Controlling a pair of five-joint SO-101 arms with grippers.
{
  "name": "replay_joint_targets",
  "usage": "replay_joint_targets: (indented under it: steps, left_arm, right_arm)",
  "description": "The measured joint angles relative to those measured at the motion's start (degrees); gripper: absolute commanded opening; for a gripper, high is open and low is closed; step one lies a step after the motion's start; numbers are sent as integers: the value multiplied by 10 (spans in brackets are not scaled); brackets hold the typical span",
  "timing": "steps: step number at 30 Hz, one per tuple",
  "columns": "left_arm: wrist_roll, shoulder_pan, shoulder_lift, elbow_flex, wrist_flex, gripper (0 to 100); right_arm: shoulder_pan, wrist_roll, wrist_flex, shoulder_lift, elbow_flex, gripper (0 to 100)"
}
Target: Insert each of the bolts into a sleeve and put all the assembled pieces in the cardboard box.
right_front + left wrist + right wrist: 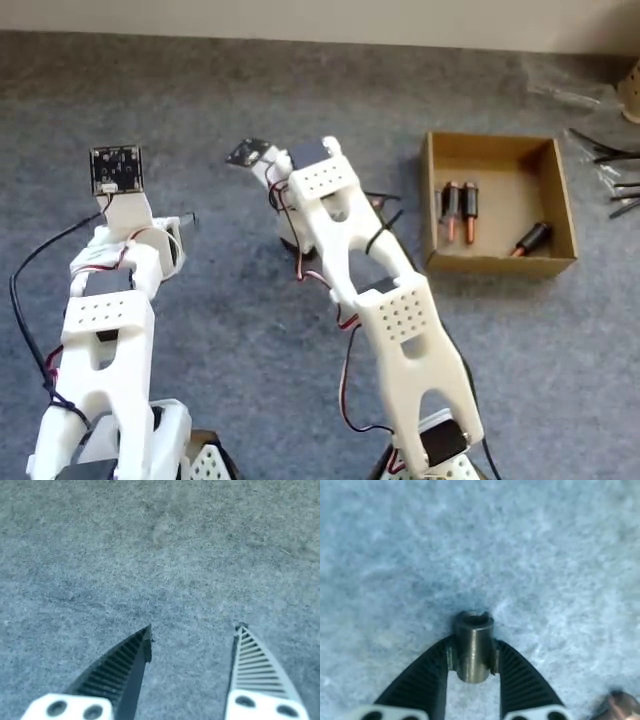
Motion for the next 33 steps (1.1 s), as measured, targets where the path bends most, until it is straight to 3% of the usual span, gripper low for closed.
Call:
replay_joint_targets:
  steps: [14, 21, 33]
  left_arm:
    - [0, 0, 0, 0, 0, 245]
    - [0, 0, 0, 0, 0, 245]
    - [0, 0, 0, 0, 0, 245]
  right_arm:
    - [0, -5, 87, -7, -114, 5]
    - [1, -42, 102, -61, -211, 5]
    - [7, -72, 105, -226, -219, 5]
